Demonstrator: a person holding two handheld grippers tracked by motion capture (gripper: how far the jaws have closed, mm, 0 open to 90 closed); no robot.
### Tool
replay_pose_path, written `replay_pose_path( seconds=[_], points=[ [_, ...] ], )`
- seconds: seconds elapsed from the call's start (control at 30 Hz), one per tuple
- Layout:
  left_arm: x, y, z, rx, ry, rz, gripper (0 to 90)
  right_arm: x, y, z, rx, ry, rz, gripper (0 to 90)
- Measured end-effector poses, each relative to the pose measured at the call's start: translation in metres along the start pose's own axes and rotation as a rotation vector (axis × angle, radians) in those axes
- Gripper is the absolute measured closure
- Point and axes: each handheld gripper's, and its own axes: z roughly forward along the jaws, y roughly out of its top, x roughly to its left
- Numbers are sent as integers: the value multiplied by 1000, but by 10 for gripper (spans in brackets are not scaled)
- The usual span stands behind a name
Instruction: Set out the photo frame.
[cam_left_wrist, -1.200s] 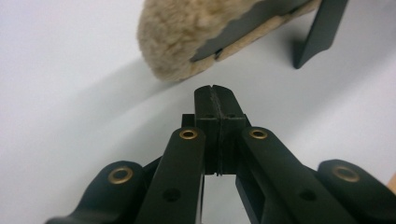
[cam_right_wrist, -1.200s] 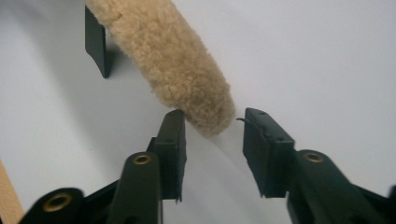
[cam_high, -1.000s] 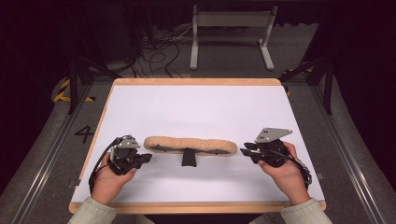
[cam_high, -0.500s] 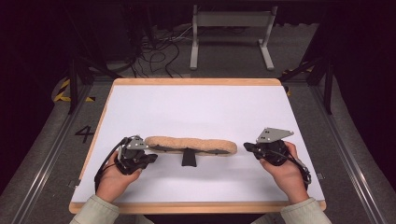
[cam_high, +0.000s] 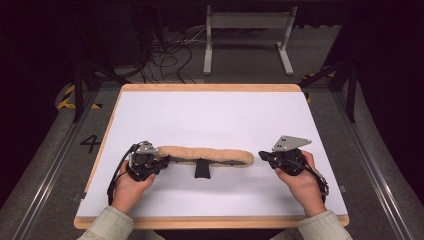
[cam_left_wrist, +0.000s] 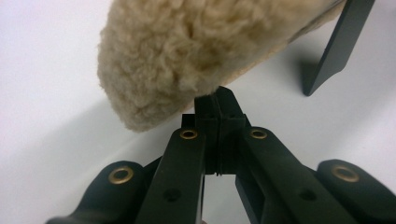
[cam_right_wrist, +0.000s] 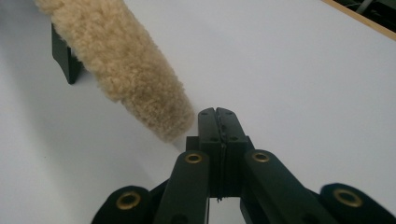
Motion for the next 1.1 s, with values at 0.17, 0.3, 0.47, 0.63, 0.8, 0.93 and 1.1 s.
replay_pose_path(
  seconds=[0.17,0.3,0.47,0.63,0.8,0.93,1.1],
  points=[
    [-2,0,0,-3,15,13,900,6,2,6,13,15,-24,900],
    [-1,0,0,-2,13,7,900,12,4,9,23,20,-53,900],
    [1,2,1,-6,26,9,900,13,4,8,25,33,-56,900],
    [8,8,4,-26,37,-13,900,19,4,4,38,58,-69,900],
    [11,9,5,-33,37,-29,900,26,4,1,49,67,-85,900],
    [3,9,1,-41,18,-18,900,32,3,-1,54,73,-94,900],
    [-19,7,-1,-38,-35,32,900,37,1,-4,62,94,-104,900]
  ],
)
